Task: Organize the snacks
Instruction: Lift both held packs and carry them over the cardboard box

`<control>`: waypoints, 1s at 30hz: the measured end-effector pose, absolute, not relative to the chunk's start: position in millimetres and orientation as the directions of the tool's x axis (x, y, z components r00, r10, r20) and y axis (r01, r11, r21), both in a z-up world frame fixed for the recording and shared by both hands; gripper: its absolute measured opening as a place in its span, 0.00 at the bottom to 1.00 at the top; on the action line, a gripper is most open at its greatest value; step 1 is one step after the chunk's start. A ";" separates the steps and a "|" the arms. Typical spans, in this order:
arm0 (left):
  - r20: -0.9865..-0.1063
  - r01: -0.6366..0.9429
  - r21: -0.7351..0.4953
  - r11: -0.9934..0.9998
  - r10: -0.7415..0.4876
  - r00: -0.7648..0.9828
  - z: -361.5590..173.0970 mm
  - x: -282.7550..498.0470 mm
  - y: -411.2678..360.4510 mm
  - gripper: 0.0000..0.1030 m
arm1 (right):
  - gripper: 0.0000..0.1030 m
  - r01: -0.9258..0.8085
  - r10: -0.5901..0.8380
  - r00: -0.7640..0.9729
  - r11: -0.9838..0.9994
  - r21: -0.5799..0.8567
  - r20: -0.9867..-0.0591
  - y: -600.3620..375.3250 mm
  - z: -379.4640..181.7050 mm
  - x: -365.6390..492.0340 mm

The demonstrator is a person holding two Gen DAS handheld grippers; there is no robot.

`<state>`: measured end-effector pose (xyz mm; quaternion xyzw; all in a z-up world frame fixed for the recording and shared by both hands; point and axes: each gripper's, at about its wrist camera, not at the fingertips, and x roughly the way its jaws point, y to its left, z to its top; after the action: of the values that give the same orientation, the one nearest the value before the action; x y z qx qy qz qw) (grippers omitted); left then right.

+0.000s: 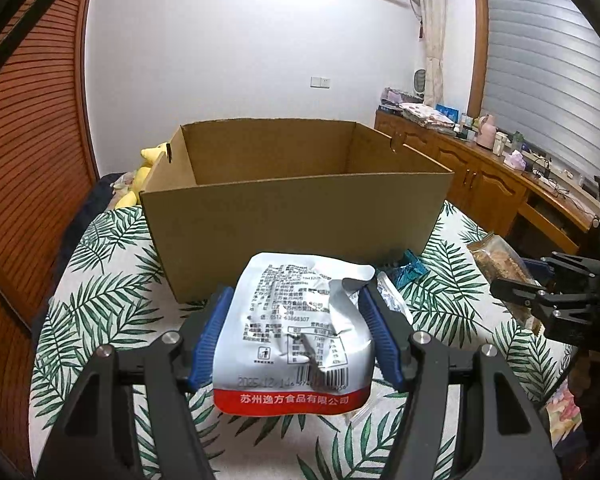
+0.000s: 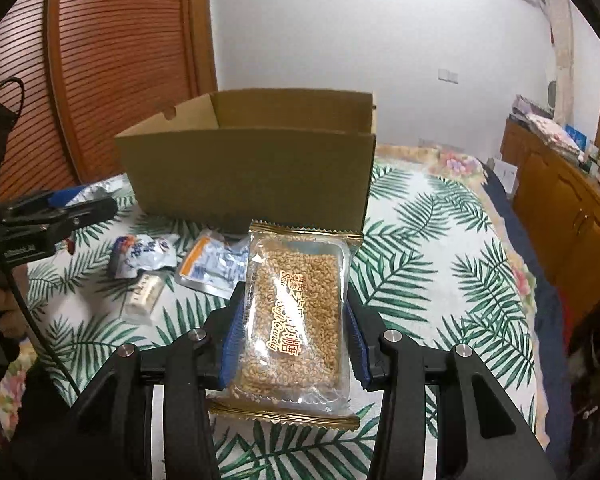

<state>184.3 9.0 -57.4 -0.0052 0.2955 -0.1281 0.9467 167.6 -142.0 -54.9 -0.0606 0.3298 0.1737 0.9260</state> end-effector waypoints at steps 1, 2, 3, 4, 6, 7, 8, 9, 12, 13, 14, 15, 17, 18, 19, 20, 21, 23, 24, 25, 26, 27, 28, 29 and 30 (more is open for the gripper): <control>-0.554 0.240 -0.087 0.967 -0.247 0.795 -55.9 184.7 9.5 0.62 | 0.43 -0.364 0.287 0.725 0.931 0.005 -0.626 -142.9 -53.1 167.3; -0.551 0.240 -0.087 0.967 -0.247 0.797 -54.9 184.3 9.6 0.62 | 0.43 -0.366 0.291 0.728 0.931 0.008 -0.620 -143.0 -50.3 166.3; -0.547 0.240 -0.086 0.967 -0.248 0.800 -52.7 184.8 9.9 0.62 | 0.43 -0.367 0.295 0.731 0.930 0.010 -0.615 -143.0 -47.6 165.9; -0.541 0.243 -0.083 0.967 -0.248 0.804 -49.8 186.1 10.0 0.62 | 0.43 -0.369 0.296 0.735 0.929 0.006 -0.609 -142.6 -43.4 165.1; -0.533 0.251 -0.081 0.965 -0.255 0.807 -45.3 188.5 9.6 0.62 | 0.43 -0.367 0.286 0.748 0.930 -0.015 -0.599 -142.1 -35.4 162.5; -0.527 0.259 -0.078 0.963 -0.261 0.809 -41.8 191.9 9.5 0.62 | 0.43 -0.366 0.282 0.757 0.930 -0.026 -0.590 -142.6 -29.1 161.0; -0.523 0.264 -0.076 0.962 -0.263 0.810 -39.4 195.1 9.6 0.62 | 0.43 -0.366 0.282 0.761 0.930 -0.029 -0.585 -143.4 -24.4 160.0; -0.520 0.267 -0.074 0.961 -0.266 0.812 -37.2 198.5 9.8 0.62 | 0.43 -0.368 0.282 0.764 0.929 -0.032 -0.580 -144.2 -19.3 159.7; -0.507 0.282 -0.069 0.957 -0.277 0.816 -27.9 211.4 10.0 0.62 | 0.43 -0.366 0.270 0.782 0.929 -0.063 -0.561 -144.7 -4.1 160.5; -0.503 0.287 -0.068 0.955 -0.281 0.817 -24.9 215.6 10.1 0.62 | 0.43 -0.364 0.264 0.790 0.928 -0.076 -0.554 -144.0 1.5 161.3; -0.499 0.291 -0.065 0.954 -0.284 0.819 -22.0 219.8 10.3 0.62 | 0.43 -0.363 0.261 0.794 0.928 -0.083 -0.549 -143.3 5.3 162.6; -0.496 0.293 -0.062 0.954 -0.284 0.820 -20.6 222.6 10.5 0.62 | 0.43 -0.363 0.260 0.797 0.928 -0.088 -0.544 -142.8 8.2 164.0; -0.492 0.299 -0.056 0.953 -0.287 0.822 -16.3 229.5 11.4 0.62 | 0.43 -0.368 0.264 0.801 0.925 -0.095 -0.537 -140.3 14.0 169.4; -0.490 0.301 -0.057 0.952 -0.289 0.822 -14.5 233.0 12.3 0.62 | 0.43 -0.371 0.266 0.803 0.923 -0.099 -0.534 -138.3 16.2 171.6; -0.489 0.305 -0.059 0.950 -0.294 0.821 -12.7 237.6 13.4 0.62 | 0.43 -0.375 0.266 0.806 0.920 -0.109 -0.529 -134.6 18.3 174.5; -0.489 0.307 -0.062 0.950 -0.297 0.820 -11.8 240.1 14.1 0.62 | 0.43 -0.379 0.266 0.808 0.918 -0.117 -0.526 -131.6 19.5 176.8; -0.490 0.306 -0.062 0.950 -0.296 0.820 -11.5 243.5 14.5 0.62 | 0.43 -0.382 0.267 0.809 0.916 -0.125 -0.523 -128.7 20.8 179.0; -0.491 0.306 -0.042 0.951 -0.286 0.823 -10.9 250.1 14.2 0.62 | 0.43 -0.388 0.269 0.816 0.911 -0.139 -0.512 -122.2 22.8 185.2; -0.491 0.308 -0.034 0.951 -0.284 0.824 -10.4 252.7 13.5 0.62 | 0.43 -0.384 0.268 0.822 0.912 -0.142 -0.503 -120.3 23.0 187.8; -0.490 0.312 -0.030 0.950 -0.286 0.823 -8.9 257.0 13.4 0.62 | 0.43 -0.383 0.268 0.828 0.912 -0.148 -0.493 -116.7 23.1 191.8; -0.490 0.315 -0.031 0.949 -0.289 0.822 -8.2 259.2 13.3 0.62 | 0.43 -0.385 0.268 0.829 0.910 -0.152 -0.490 -113.9 23.2 195.2; -0.488 0.319 -0.034 0.947 -0.294 0.822 -5.9 263.7 14.1 0.62 | 0.43 -0.386 0.270 0.831 0.909 -0.155 -0.487 -111.9 23.5 198.5; -0.487 0.320 -0.038 0.947 -0.297 0.821 -4.3 266.6 15.2 0.62 | 0.43 -0.389 0.273 0.832 0.908 -0.156 -0.484 -109.7 24.3 202.7; -0.486 0.320 -0.042 0.946 -0.299 0.821 -2.6 270.4 16.6 0.62 | 0.43 -0.394 0.279 0.830 0.906 -0.154 -0.484 -107.1 25.2 207.8; -0.485 0.320 -0.045 0.946 -0.301 0.821 -0.9 274.8 18.2 0.62 | 0.43 -0.400 0.285 0.827 0.904 -0.152 -0.484 -105.3 26.1 212.1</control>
<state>274.8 18.2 -0.9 0.0192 0.2511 -0.1627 0.9540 212.1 -105.3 26.1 -0.1242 0.2319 0.1808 0.9477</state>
